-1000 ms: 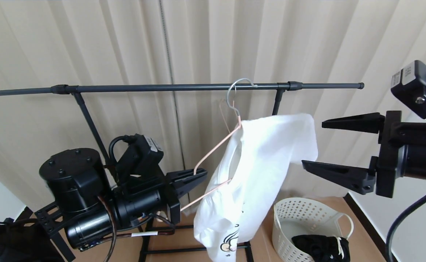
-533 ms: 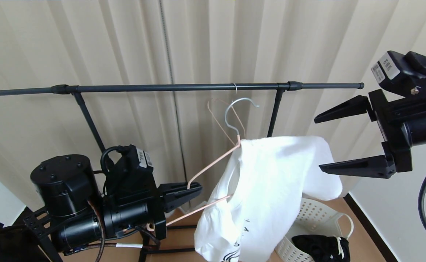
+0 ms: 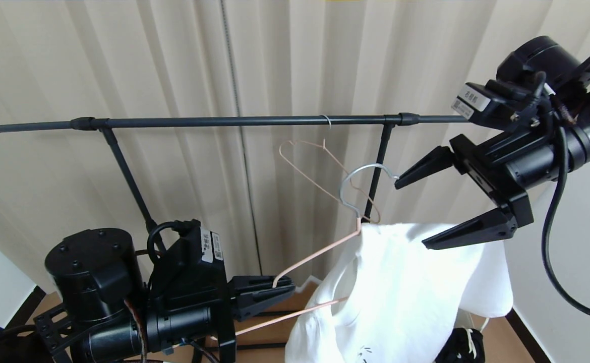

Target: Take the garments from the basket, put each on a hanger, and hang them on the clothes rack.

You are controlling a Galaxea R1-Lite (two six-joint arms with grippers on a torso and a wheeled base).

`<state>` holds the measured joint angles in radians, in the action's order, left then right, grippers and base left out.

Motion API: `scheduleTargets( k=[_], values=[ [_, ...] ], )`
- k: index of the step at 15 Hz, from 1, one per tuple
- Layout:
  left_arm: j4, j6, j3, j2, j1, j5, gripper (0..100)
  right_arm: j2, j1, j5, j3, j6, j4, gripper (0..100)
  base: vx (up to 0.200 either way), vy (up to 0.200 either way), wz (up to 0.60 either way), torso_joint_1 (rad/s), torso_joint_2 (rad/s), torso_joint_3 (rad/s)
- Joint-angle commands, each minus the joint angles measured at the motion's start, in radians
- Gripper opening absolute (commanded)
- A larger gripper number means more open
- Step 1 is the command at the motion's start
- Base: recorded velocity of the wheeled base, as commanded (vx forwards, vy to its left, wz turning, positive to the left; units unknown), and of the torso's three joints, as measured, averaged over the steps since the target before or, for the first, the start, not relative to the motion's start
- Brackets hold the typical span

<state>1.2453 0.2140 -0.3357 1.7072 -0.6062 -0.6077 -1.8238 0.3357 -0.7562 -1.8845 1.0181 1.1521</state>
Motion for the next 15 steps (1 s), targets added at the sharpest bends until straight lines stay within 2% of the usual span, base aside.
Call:
scheduleTargets(
  k=[1, 14, 15],
  values=[
    [0.000, -0.001, 0.000, -0.006, -0.012, 0.002, 0, -0.029, 0.026, 0.001, 0.028, 0.000, -0.003, 100, 0.000, 0.000, 0.00, 0.000, 0.00, 0.000],
    [0.003, -0.001, 0.000, -0.018, -0.017, 0.005, 0, -0.080, 0.065, 0.009, 0.038, -0.007, -0.029, 100, 0.000, 0.000, 0.00, 0.000, 0.00, 0.000],
    [0.006, -0.001, 0.001, -0.018, -0.017, 0.005, 0, -0.080, 0.065, 0.009, 0.036, -0.007, -0.029, 0, 0.000, 0.000, 0.00, 0.000, 0.00, 0.000]
  ],
)
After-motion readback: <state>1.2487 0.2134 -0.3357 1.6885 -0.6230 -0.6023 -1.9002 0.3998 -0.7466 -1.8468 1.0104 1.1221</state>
